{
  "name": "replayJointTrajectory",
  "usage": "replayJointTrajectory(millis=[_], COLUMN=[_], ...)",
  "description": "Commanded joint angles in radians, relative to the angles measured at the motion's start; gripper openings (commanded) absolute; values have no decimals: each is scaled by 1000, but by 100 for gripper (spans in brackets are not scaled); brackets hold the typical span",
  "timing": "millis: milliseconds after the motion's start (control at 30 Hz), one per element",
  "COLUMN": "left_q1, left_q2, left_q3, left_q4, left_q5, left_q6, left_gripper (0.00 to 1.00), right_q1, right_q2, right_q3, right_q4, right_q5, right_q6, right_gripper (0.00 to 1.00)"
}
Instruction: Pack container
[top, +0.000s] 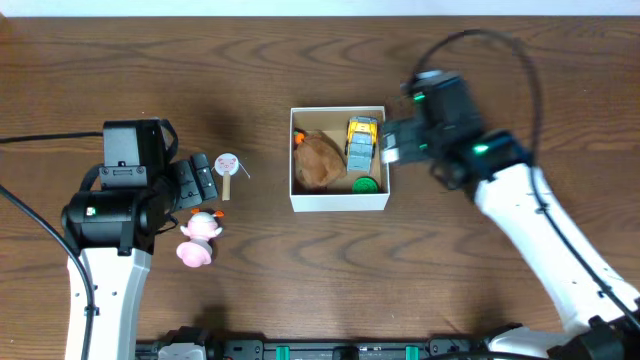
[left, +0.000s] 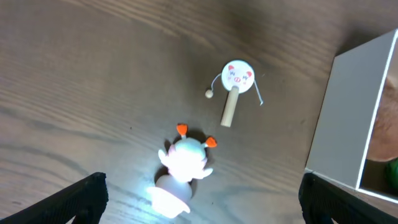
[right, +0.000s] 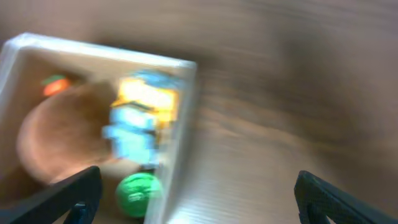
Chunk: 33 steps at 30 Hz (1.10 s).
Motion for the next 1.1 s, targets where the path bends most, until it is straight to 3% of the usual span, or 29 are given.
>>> replayJointTrajectory(millis=[0,200,467,767,967,1067], left_q1=[6,6,6,6,6,6], left_q2=[22,129,309,389,389,389], left_q3=[19,19,-13,-270,-327,-327], left_q4=[-21,-95,-199,-18,8,8], left_q5=[-5,-13,1,52,51,48], left_q6=[8,6,5,-41,-44,-43], left_gripper=[98,98,98,98,100,84], right_q1=[-153,-301,-334,-334,-334,-334], right_q2=[-9,38,50,50,50,50], right_q3=[8,-36,-111,-115,-115,-115], right_q4=[-85,-193,-171,-170,-167,-169], right_q5=[-14,-35,-35,-35,-35,-35], right_q6=[141,143,135,117,117,117], right_gripper=[99,99,99,99,99,99])
